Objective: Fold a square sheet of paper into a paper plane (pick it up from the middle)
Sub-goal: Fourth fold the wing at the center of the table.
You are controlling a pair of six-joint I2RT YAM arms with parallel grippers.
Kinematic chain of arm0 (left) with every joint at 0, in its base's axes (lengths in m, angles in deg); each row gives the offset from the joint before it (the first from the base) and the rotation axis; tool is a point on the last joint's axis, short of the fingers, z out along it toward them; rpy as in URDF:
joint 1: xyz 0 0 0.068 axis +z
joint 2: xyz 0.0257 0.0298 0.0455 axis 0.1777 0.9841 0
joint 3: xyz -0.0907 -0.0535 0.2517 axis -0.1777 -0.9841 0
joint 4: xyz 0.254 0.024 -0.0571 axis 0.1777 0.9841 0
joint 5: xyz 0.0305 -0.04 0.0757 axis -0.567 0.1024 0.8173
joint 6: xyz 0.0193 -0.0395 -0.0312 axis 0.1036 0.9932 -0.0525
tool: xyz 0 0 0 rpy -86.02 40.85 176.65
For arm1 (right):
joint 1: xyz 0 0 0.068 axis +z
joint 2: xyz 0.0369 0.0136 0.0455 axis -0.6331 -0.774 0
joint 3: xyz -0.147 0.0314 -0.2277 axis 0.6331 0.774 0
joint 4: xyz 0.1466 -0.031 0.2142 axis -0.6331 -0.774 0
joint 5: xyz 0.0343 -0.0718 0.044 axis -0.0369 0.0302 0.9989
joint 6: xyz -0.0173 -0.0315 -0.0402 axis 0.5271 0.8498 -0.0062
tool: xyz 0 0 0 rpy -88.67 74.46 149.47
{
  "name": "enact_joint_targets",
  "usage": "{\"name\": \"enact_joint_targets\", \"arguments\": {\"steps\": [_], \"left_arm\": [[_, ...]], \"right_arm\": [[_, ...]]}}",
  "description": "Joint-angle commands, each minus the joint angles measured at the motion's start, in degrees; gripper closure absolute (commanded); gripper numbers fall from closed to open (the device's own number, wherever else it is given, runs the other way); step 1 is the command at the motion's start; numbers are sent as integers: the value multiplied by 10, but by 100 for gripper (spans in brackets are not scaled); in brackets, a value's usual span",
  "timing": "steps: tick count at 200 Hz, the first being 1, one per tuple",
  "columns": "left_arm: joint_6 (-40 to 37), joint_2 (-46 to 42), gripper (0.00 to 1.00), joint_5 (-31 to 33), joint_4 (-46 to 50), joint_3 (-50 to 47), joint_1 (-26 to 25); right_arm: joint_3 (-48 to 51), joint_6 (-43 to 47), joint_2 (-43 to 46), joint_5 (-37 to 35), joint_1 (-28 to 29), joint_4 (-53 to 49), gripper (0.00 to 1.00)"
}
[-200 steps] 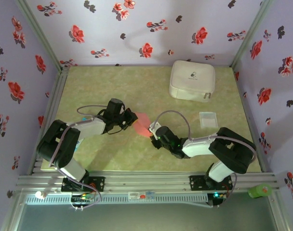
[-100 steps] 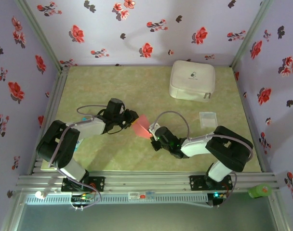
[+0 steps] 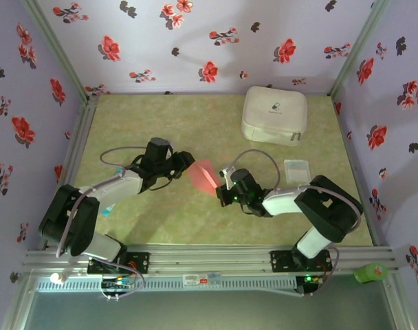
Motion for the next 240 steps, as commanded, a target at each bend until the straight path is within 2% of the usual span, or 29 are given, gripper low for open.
{"name": "enact_joint_targets", "arguments": {"steps": [1, 69, 120, 184, 216, 240], "left_arm": [[-18, -2, 60, 7, 18, -2, 5], [-20, 9, 57, -16, -14, -8, 3], [-15, 43, 49, -9, 17, 19, 3], [8, 85, 43, -7, 11, 34, 3], [12, 97, 45, -9, 4, 35, 4], [13, 98, 55, -13, -3, 29, 3]], "right_arm": [[-21, -42, -17, 70, -10, 23, 98], [-30, -76, -36, 111, -21, 38, 98], [-37, -26, -14, 86, -19, -10, 96], [-47, 79, 15, 2, 15, -92, 94], [-53, 114, 15, -27, 36, -103, 93], [-54, 136, 16, -62, 52, -111, 92]]}}
